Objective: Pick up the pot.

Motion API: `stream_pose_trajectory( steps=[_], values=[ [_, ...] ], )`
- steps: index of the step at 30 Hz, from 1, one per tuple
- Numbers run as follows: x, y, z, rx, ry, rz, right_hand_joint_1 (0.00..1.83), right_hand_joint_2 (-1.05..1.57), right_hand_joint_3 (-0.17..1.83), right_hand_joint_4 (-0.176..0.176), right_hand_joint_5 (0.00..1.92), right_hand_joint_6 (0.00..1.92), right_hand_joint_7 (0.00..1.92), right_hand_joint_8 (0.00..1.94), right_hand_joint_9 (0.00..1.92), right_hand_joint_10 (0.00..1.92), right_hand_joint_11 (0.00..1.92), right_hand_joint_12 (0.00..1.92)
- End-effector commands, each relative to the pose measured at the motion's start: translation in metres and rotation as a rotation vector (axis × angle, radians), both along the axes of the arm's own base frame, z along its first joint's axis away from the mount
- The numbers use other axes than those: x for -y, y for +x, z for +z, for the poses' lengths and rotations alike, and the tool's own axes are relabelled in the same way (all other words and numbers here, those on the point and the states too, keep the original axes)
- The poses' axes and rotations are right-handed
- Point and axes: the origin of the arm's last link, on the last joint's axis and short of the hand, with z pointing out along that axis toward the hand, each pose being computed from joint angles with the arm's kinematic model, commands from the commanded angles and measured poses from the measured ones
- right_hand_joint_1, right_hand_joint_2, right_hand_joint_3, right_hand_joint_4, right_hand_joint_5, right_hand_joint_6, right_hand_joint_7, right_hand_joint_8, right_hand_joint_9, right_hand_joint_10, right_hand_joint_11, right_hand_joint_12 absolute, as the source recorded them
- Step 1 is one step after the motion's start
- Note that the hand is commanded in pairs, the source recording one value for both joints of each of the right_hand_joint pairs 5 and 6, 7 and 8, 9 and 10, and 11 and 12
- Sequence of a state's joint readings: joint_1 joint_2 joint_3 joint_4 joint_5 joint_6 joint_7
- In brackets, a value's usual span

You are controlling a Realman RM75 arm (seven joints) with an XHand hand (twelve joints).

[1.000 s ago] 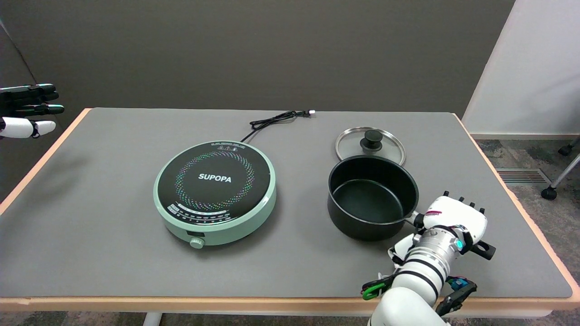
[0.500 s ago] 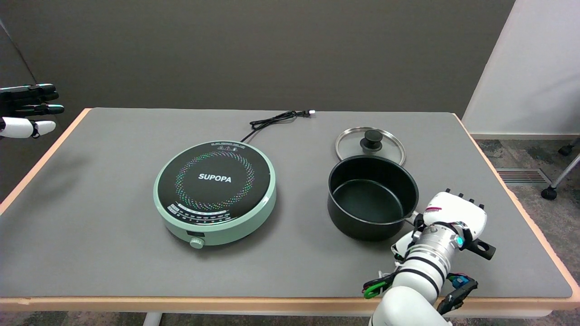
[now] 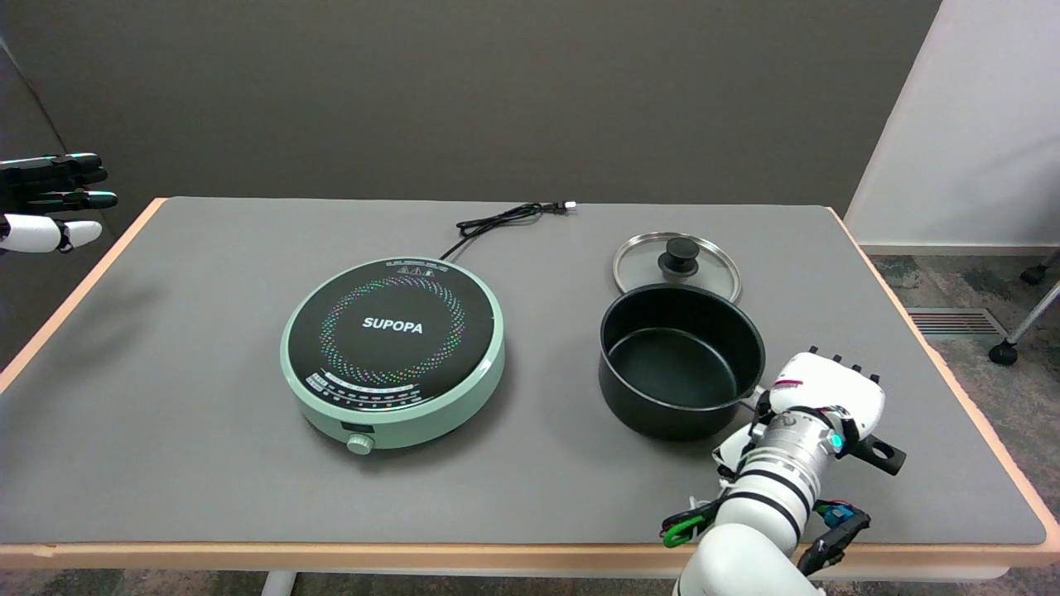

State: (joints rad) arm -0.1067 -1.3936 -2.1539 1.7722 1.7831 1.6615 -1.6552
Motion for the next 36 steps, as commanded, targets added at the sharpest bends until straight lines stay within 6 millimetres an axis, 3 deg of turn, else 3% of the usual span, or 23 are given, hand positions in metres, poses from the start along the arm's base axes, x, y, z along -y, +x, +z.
stream_pose_trajectory(
  steps=[1, 14, 21, 27, 29, 32, 36],
  values=[
    [-0.0002, -0.0072, -0.0075, 0.036, 0.017, -0.025, 1.19, -0.41, 1.83, 0.021, 1.03, 1.03, 1.03, 1.03, 1.03, 1.03, 1.03, 1.03],
    [-0.0016, -0.0088, -0.0111, 0.052, 0.016, -0.034, 1.21, -0.44, 1.83, 0.015, 1.05, 1.05, 1.05, 1.05, 1.05, 1.05, 1.05, 1.05],
    [-0.0021, -0.0109, -0.0113, 0.066, 0.014, -0.043, 1.26, -0.43, 1.83, -0.013, 1.15, 1.15, 1.15, 1.15, 1.15, 1.15, 1.15, 1.15],
    [-0.0071, -0.0112, -0.0105, 0.087, -0.033, -0.041, 1.27, -0.35, 1.83, -0.082, 1.36, 1.36, 1.36, 1.36, 1.36, 1.36, 1.36, 1.36],
    [-0.0082, -0.0111, -0.0107, 0.094, -0.046, -0.039, 1.24, -0.16, 1.83, -0.12, 1.56, 1.56, 1.56, 1.56, 1.56, 1.56, 1.56, 1.56],
    [-0.0087, -0.0114, -0.0094, 0.113, -0.061, -0.026, 1.2, 0.33, 1.34, -0.051, 1.86, 1.86, 1.86, 1.86, 1.86, 1.86, 1.86, 1.86],
    [-0.0087, -0.0117, -0.0074, 0.132, -0.076, -0.015, 1.14, 0.47, 0.99, -0.02, 1.92, 1.92, 1.92, 1.92, 1.92, 1.92, 1.92, 1.92]
  ],
)
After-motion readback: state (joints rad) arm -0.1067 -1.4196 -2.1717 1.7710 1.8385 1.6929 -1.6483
